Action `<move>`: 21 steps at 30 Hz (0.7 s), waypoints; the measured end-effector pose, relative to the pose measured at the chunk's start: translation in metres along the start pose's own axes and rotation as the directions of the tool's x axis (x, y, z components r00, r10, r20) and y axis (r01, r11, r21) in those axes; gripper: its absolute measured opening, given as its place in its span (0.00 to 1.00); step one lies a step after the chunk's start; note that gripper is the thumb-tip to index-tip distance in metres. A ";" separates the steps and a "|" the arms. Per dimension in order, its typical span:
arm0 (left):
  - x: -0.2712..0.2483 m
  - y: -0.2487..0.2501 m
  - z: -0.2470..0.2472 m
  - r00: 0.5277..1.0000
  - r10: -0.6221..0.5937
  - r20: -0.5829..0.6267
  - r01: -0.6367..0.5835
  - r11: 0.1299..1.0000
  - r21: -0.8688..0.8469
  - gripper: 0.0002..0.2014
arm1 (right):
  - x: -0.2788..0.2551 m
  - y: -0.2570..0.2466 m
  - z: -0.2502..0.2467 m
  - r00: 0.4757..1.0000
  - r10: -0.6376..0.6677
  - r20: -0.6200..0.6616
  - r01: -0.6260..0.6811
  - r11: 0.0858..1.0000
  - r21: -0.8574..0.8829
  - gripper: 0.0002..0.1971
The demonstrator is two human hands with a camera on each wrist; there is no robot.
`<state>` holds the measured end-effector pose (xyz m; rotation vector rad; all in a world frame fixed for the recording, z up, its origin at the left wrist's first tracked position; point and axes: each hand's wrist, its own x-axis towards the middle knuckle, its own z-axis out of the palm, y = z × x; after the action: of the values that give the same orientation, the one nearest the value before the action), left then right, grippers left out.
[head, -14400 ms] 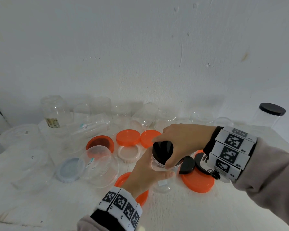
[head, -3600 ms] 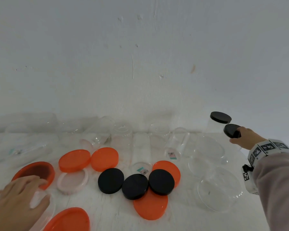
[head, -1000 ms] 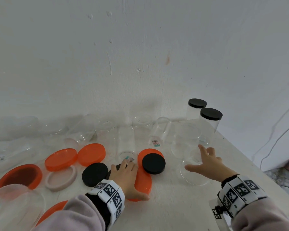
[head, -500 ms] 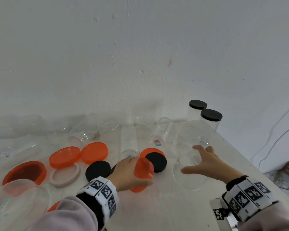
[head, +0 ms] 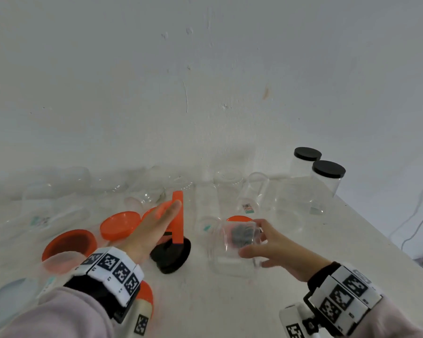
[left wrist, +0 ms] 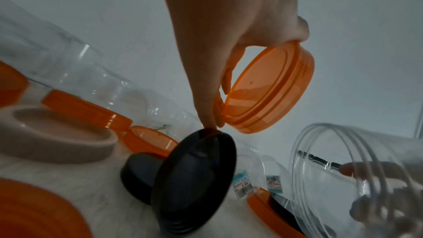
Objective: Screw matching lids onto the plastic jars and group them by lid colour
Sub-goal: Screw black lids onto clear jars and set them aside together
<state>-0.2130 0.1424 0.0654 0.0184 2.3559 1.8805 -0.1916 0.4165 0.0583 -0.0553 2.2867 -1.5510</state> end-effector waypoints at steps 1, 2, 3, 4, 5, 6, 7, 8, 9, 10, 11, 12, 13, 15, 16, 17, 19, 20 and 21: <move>-0.002 -0.002 -0.005 1.000 -0.009 -0.010 0.008 1.000 -0.025 0.51 | 0.002 -0.001 0.005 1.000 -0.009 -0.011 0.009 1.000 0.012 0.41; -0.004 -0.004 -0.009 1.000 -0.014 -0.017 0.013 0.999 -0.040 0.56 | 0.004 -0.002 0.009 1.000 -0.013 -0.020 0.014 0.999 0.042 0.41; -0.005 -0.006 -0.013 1.000 -0.015 -0.025 0.014 0.999 -0.047 0.59 | 0.006 -0.003 0.013 1.000 -0.005 -0.028 0.008 0.996 0.090 0.42; -0.006 -0.007 -0.016 0.999 -0.016 -0.030 0.014 0.999 -0.048 0.60 | 0.008 -0.004 0.016 0.999 0.012 -0.030 -0.008 0.989 0.145 0.43; -0.007 -0.009 -0.018 0.999 -0.017 -0.038 0.015 0.999 -0.042 0.60 | 0.009 -0.005 0.019 0.999 0.034 -0.023 -0.029 0.980 0.195 0.44; -0.008 -0.011 -0.020 0.999 -0.015 -0.049 0.014 1.000 -0.027 0.58 | 0.010 -0.006 0.021 0.998 0.055 -0.009 -0.051 0.973 0.224 0.44; -0.009 -0.012 -0.022 0.998 -0.011 -0.061 0.011 1.000 -0.010 0.56 | 0.010 -0.007 0.024 0.997 0.070 0.012 -0.071 0.970 0.231 0.43; -0.010 -0.013 -0.023 0.997 -0.008 -0.073 0.009 1.000 0.009 0.53 | 0.010 -0.008 0.026 0.996 0.076 0.040 -0.083 0.973 0.217 0.41; -0.012 -0.013 -0.024 0.997 -0.006 -0.080 0.008 1.000 0.026 0.50 | 0.010 -0.009 0.028 0.995 0.072 0.067 -0.084 0.976 0.200 0.37; -0.013 -0.013 -0.025 0.997 -0.005 -0.077 0.008 0.999 0.039 0.47 | 0.011 -0.009 0.031 0.994 0.065 0.088 -0.080 0.981 0.176 0.32; -0.015 -0.013 -0.026 0.997 -0.009 -0.071 0.012 0.999 0.044 0.45 | 0.012 -0.008 0.034 0.993 0.061 0.097 -0.075 0.985 0.153 0.30; -0.016 -0.012 -0.027 0.998 -0.016 -0.066 0.019 0.999 0.049 0.44 | 0.015 -0.007 0.036 0.995 0.063 0.082 -0.073 0.991 0.117 0.32; -0.017 -0.012 -0.028 0.998 -0.023 -0.060 0.026 0.998 0.060 0.44 | 0.018 -0.004 0.039 0.996 0.072 0.049 -0.075 0.995 0.060 0.34; -0.018 -0.014 -0.029 0.998 -0.038 -0.047 0.043 0.995 0.095 0.44 | 0.023 0.000 0.044 0.997 0.081 -0.013 -0.081 0.994 -0.074 0.37; -0.019 -0.015 -0.029 0.998 -0.043 -0.044 0.048 0.993 0.109 0.43 | 0.025 0.002 0.047 0.995 0.090 -0.030 -0.093 0.989 -0.115 0.38; -0.020 -0.016 -0.030 0.998 -0.049 -0.041 0.053 0.991 0.120 0.44 | 0.027 0.003 0.049 0.994 0.099 -0.037 -0.103 0.985 -0.136 0.41; -0.021 -0.018 -0.031 0.997 -0.062 -0.040 0.067 0.988 0.141 0.45 | 0.031 0.007 0.054 0.993 0.112 -0.032 -0.115 0.982 -0.147 0.45; -0.021 -0.019 -0.031 0.997 -0.069 -0.040 0.075 0.986 0.149 0.46 | 0.034 0.008 0.056 0.993 0.116 -0.030 -0.120 0.982 -0.146 0.48; -0.021 -0.020 -0.031 0.997 -0.072 -0.038 0.077 0.984 0.159 0.47 | 0.036 0.010 0.059 0.993 0.117 -0.029 -0.120 0.981 -0.150 0.51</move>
<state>-0.1936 0.1063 0.0549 -0.0845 2.4866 1.6667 -0.2043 0.3594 0.0204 0.0557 2.3733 -1.3230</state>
